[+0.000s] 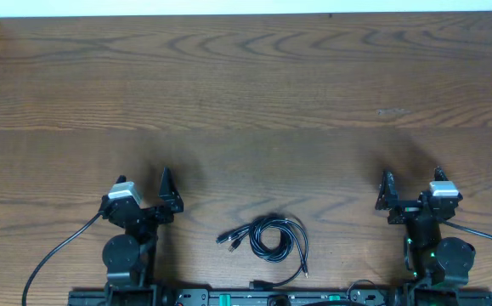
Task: Untangle cables
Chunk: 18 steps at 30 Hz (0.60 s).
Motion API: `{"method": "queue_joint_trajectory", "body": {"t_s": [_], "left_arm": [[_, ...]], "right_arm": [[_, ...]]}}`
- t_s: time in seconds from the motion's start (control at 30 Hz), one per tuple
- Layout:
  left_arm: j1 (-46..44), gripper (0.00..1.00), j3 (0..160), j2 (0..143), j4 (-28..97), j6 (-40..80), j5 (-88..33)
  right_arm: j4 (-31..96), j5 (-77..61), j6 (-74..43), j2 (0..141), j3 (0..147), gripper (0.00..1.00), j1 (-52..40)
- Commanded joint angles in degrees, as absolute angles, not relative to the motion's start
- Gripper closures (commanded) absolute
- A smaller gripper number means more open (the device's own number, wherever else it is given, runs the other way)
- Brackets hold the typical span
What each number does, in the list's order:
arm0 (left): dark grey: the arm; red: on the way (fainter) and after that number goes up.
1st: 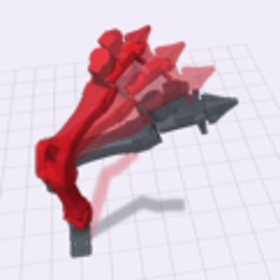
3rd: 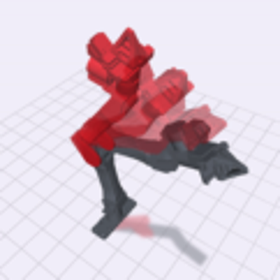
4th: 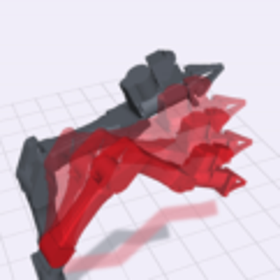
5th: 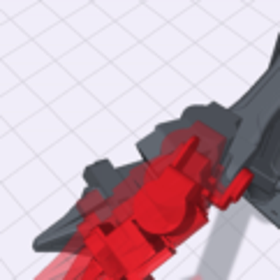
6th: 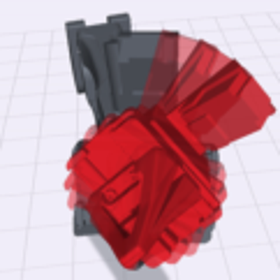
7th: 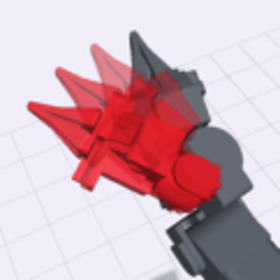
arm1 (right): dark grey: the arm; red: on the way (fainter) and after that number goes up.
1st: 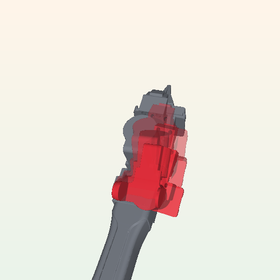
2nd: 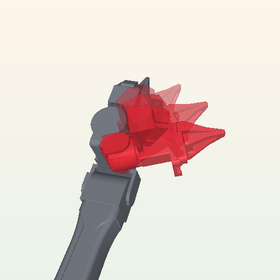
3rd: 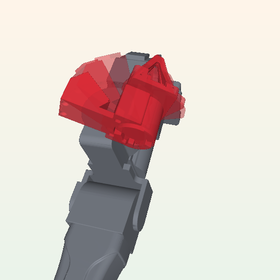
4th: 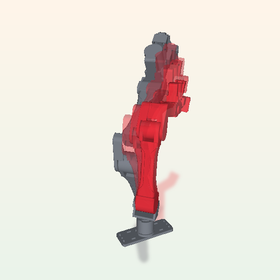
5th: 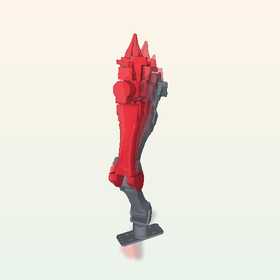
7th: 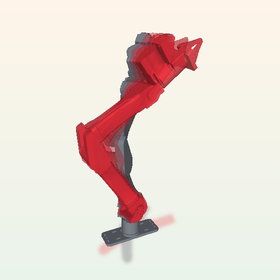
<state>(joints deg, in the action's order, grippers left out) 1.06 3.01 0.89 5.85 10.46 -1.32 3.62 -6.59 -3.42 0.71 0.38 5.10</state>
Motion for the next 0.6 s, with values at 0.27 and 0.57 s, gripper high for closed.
{"method": "queue_joint_trajectory", "body": {"t_s": [0.27,0.57], "left_arm": [[0.9,0.02,20.9,11.6,22.2,5.9,-6.5],[0.9,0.02,35.8,25.6,26.7,-0.5,-21.4]], "right_arm": [[3.9,-6.1,-2.7,0.6,0.3,0.01,4.7],[3.9,-6.1,-2.7,0.6,0.3,0.01,4.7]]}}
